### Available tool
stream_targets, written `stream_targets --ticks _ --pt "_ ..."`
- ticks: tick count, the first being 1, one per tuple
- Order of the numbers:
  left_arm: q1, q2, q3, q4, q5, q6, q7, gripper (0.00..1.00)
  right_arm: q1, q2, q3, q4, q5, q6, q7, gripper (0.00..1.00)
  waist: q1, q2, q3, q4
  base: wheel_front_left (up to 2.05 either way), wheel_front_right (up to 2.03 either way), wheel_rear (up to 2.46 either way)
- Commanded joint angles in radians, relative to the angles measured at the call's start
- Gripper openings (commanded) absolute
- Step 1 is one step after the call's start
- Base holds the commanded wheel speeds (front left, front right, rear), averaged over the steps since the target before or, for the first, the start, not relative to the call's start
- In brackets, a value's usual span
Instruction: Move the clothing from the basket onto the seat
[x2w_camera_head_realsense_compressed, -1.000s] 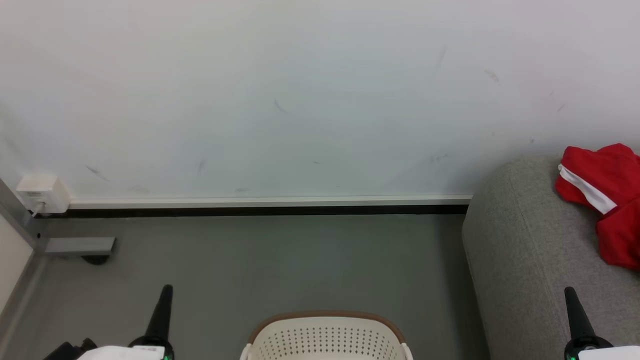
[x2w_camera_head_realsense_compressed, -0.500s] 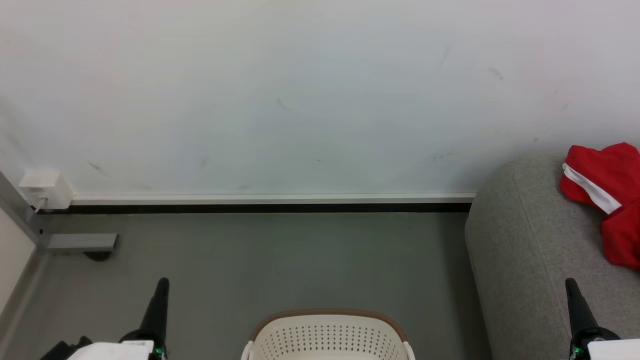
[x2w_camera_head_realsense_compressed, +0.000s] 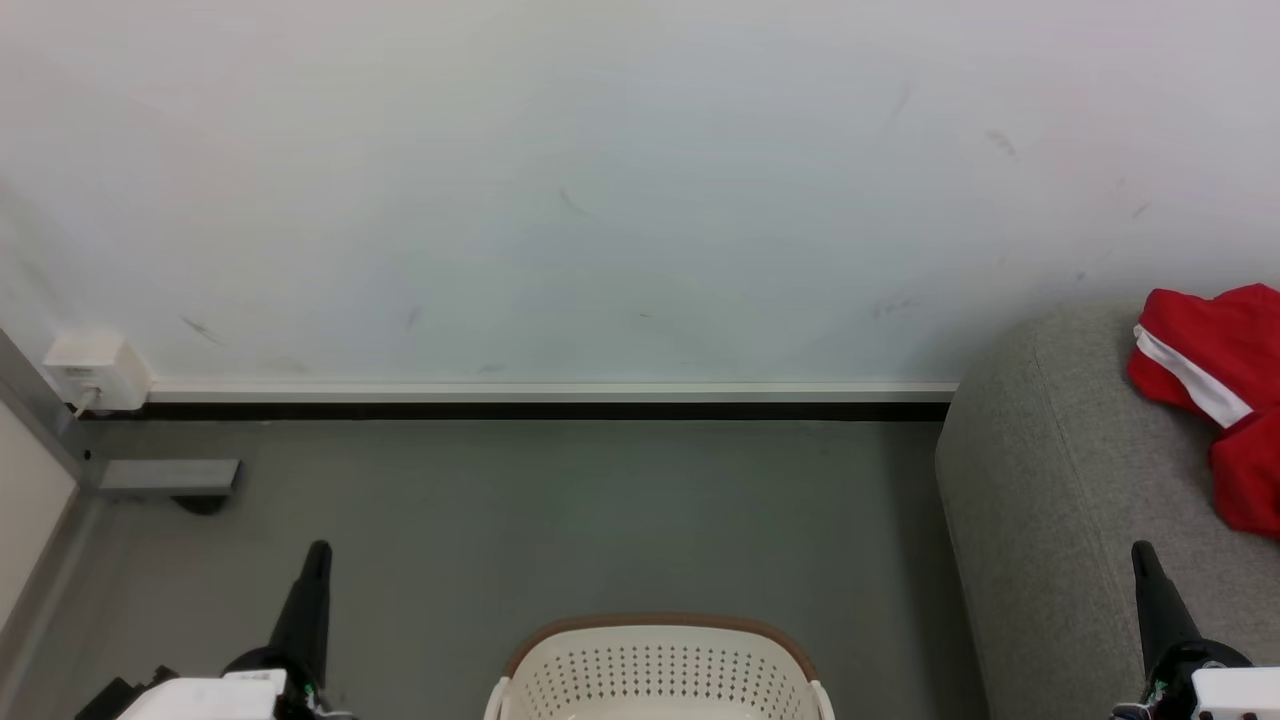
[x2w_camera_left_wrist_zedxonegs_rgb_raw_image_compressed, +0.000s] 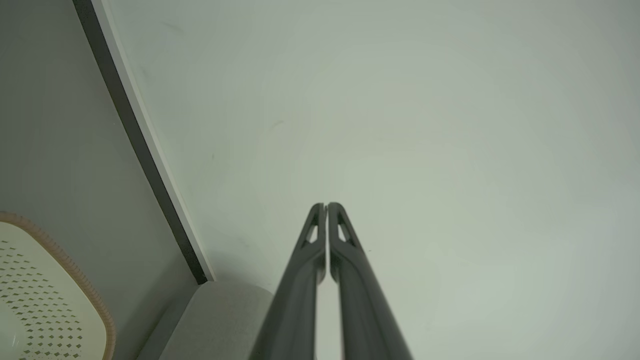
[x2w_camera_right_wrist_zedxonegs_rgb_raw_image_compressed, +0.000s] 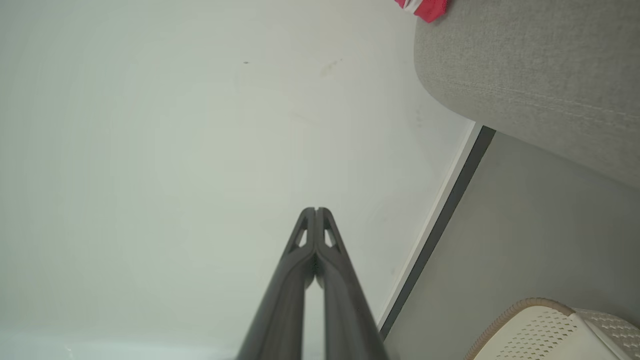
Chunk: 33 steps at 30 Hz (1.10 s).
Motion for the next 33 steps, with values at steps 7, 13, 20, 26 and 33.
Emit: stream_targets --ticks 7,13,20,26,33 --pt "-0.014 0.007 0.011 -0.009 -0.061 -0.007 0.016 0.00 -0.020 -0.010 -0.007 -0.011 0.062 -0.002 0.016 0.00 -0.0001 0.0000 0.004 0.004 0.00 0.00 0.00" --pt "-0.016 0.007 0.014 -0.012 -0.088 -0.008 0.022 0.00 -0.025 -0.010 -0.009 -0.011 0.082 -0.002 0.021 0.00 -0.0001 0.0000 0.006 0.006 0.00 0.00 0.00" --pt "-0.016 0.007 0.013 -0.012 -0.088 -0.008 0.022 0.00 -0.025 -0.010 -0.008 -0.011 0.082 -0.002 0.021 0.00 -0.0001 0.0000 0.006 0.006 0.00 0.00 0.00" --pt "-0.016 0.007 0.013 -0.012 -0.088 -0.008 0.022 0.00 -0.025 -0.009 -0.008 -0.011 0.082 -0.002 0.021 0.00 -0.0001 0.0000 0.006 0.006 0.00 0.00 0.00" --pt "-0.016 0.007 0.013 -0.012 -0.088 -0.008 0.022 0.00 -0.025 -0.009 -0.008 -0.011 0.082 -0.002 0.021 0.00 -0.0001 0.0000 0.006 0.006 0.00 0.00 0.00"
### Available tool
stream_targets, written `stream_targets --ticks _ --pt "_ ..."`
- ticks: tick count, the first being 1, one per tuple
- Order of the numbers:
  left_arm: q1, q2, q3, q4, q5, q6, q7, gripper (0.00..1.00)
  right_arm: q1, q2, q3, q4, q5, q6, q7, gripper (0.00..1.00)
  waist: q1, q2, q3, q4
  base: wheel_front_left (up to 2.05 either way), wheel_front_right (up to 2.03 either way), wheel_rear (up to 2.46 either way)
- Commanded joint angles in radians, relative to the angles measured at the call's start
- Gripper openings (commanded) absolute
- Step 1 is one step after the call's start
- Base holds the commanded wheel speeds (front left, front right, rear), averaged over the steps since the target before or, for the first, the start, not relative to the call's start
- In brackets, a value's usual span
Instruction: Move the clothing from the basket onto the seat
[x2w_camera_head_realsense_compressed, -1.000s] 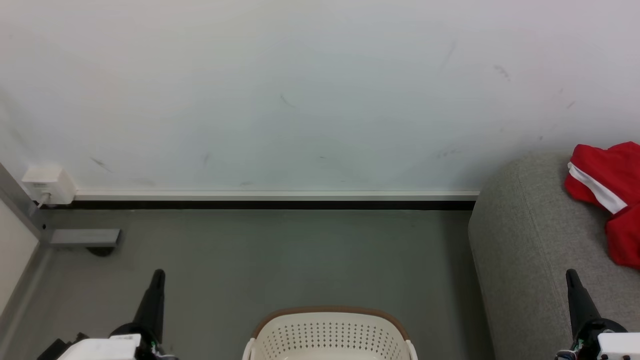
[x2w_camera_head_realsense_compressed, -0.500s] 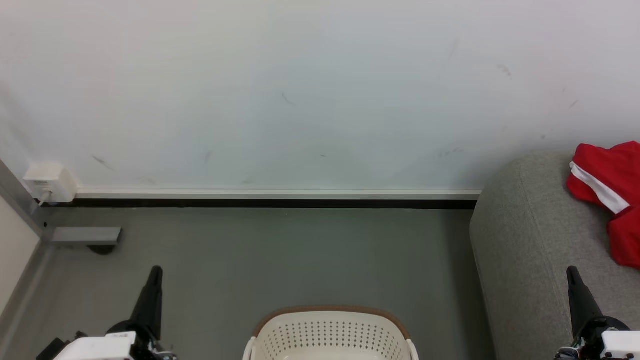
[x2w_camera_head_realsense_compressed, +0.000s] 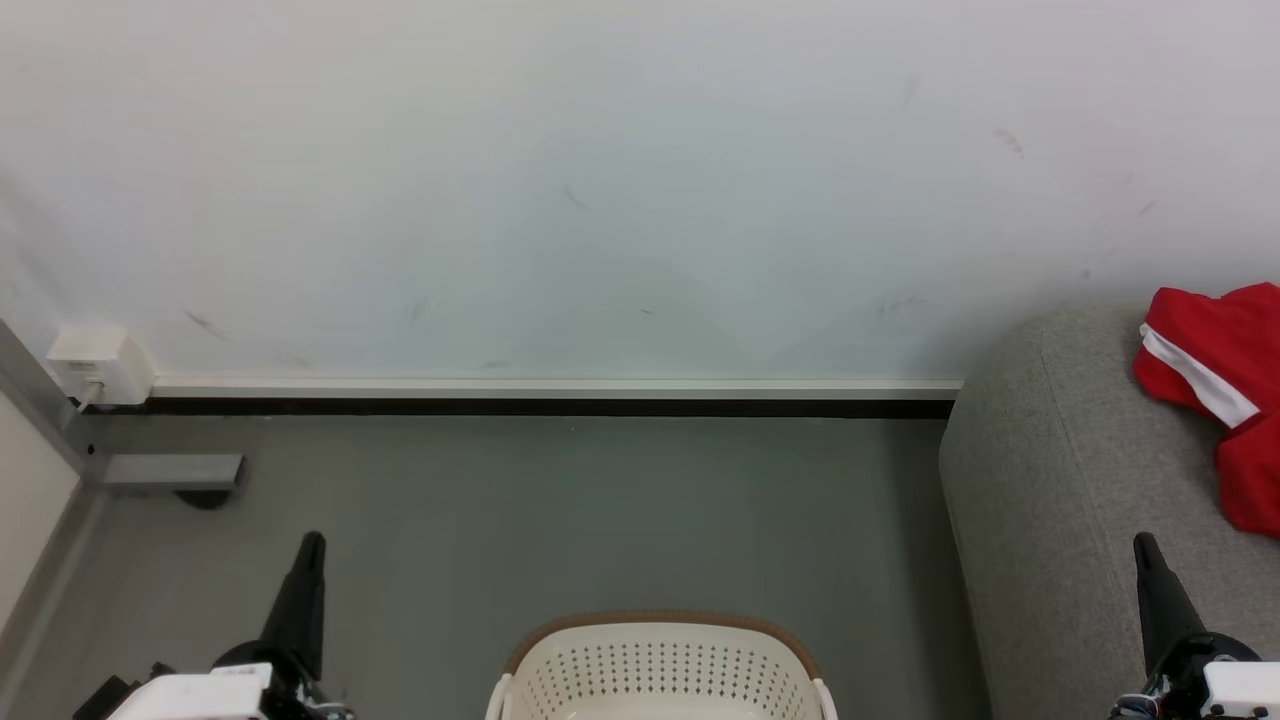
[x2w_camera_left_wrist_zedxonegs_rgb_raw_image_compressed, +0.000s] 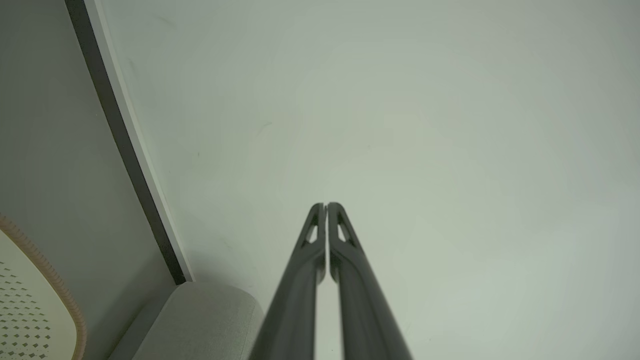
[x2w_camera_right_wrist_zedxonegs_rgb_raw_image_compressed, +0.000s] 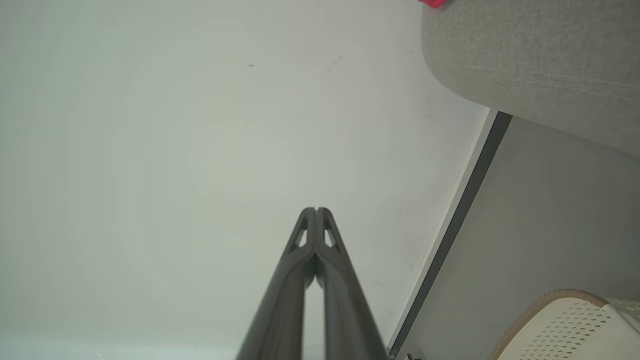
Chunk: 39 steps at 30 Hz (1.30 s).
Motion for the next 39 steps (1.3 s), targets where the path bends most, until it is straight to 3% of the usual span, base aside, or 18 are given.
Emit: stream_targets --ticks 1,39 --pt "-0.007 0.007 0.002 -0.004 -0.014 -0.007 0.004 0.00 -0.014 -0.008 -0.004 -0.005 0.002 -0.002 0.003 0.00 -0.0001 0.0000 0.000 0.000 0.00 0.00 0.00" --pt "-0.007 0.007 0.002 -0.004 -0.014 -0.007 0.004 0.00 -0.014 -0.008 -0.004 -0.005 0.002 -0.002 0.003 0.00 -0.0001 0.0000 0.000 0.000 0.00 0.00 0.00"
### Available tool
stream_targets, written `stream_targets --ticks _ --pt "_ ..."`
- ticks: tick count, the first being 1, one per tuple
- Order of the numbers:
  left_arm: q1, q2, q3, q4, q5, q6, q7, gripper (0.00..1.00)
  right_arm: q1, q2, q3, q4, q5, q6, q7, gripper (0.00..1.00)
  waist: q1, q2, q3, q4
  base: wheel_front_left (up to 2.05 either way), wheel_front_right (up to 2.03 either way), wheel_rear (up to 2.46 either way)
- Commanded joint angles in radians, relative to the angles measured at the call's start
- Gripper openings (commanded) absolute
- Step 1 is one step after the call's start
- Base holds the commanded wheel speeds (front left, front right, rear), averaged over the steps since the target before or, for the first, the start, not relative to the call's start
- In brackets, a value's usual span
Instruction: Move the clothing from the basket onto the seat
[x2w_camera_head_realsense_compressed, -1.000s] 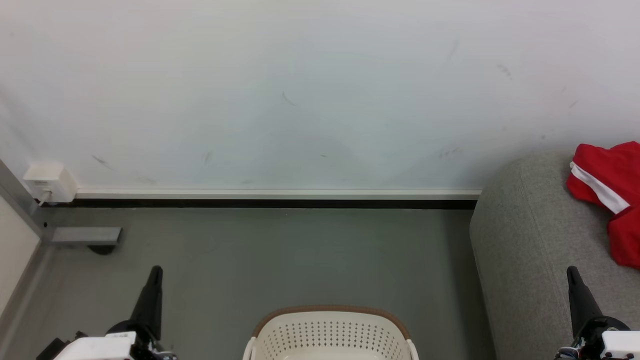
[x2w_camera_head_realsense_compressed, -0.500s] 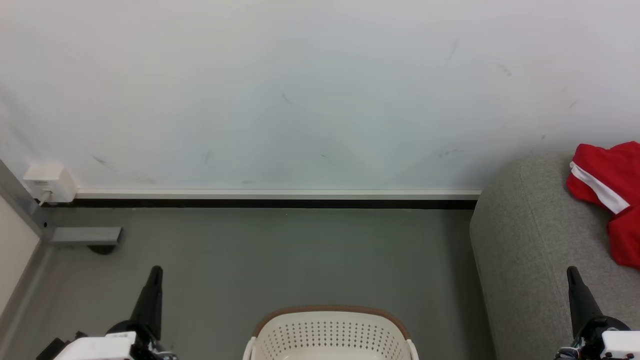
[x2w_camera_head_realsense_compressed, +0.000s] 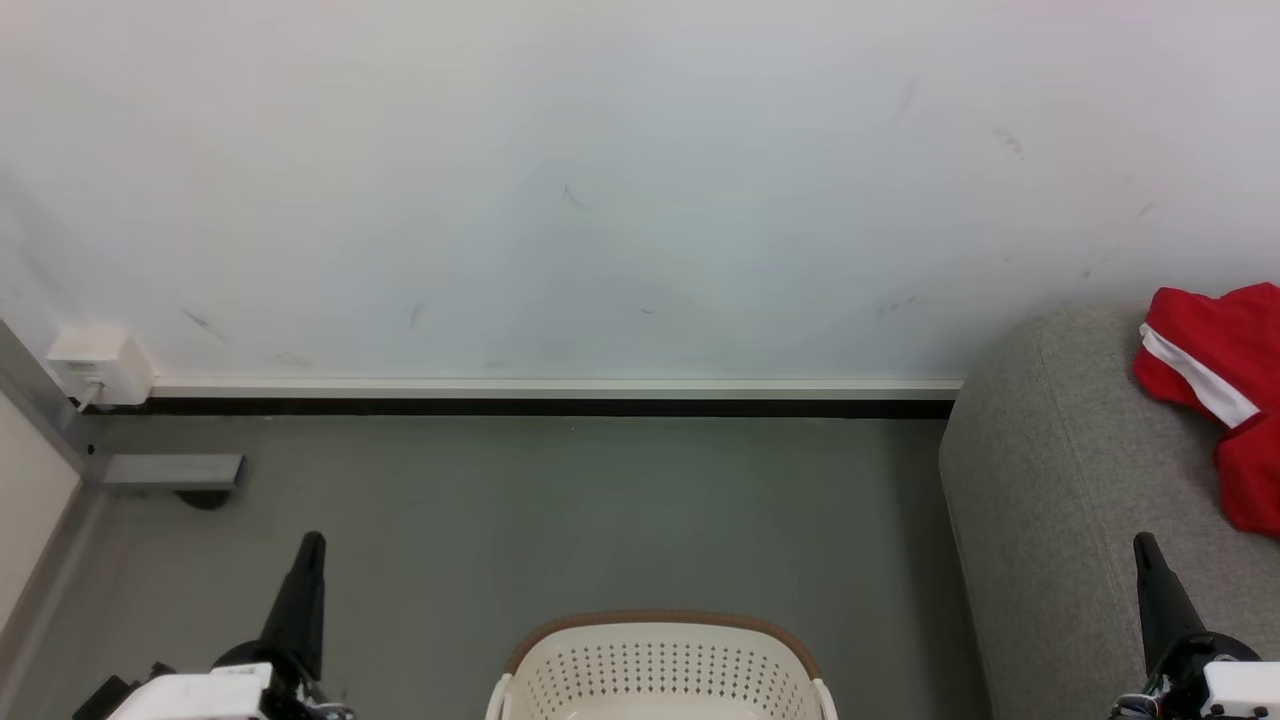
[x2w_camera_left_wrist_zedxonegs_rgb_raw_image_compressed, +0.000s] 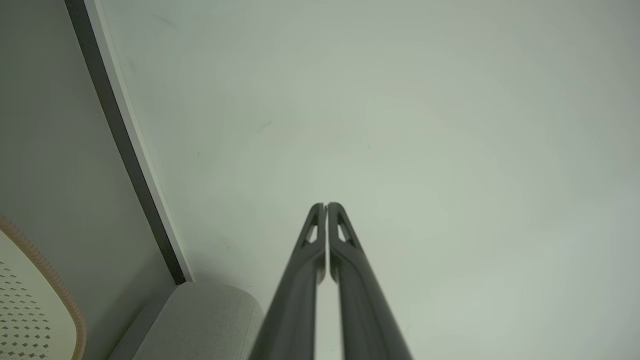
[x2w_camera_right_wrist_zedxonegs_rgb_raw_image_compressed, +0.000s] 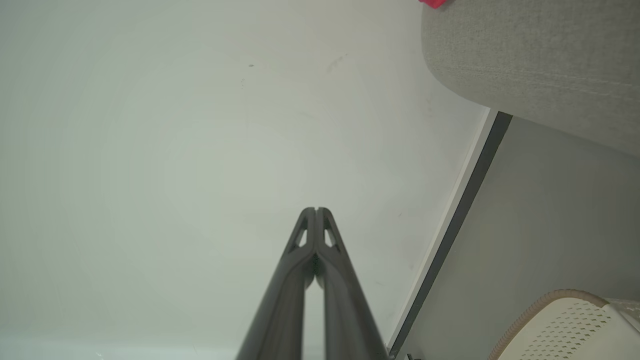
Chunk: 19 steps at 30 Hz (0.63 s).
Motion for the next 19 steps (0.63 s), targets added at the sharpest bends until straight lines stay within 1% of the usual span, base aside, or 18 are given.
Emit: stream_targets --ticks 1,19 --pt "-0.007 0.007 0.002 -0.004 -0.014 -0.007 0.004 0.00 -0.014 -0.008 -0.004 -0.005 0.002 -0.002 0.003 0.00 0.0001 0.0000 0.000 0.000 0.00 0.00 0.00" --pt "-0.007 0.007 0.002 -0.004 -0.014 -0.007 0.004 0.00 -0.014 -0.008 -0.004 -0.005 0.002 -0.002 0.003 0.00 0.0001 0.0000 0.000 0.000 0.00 0.00 0.00"
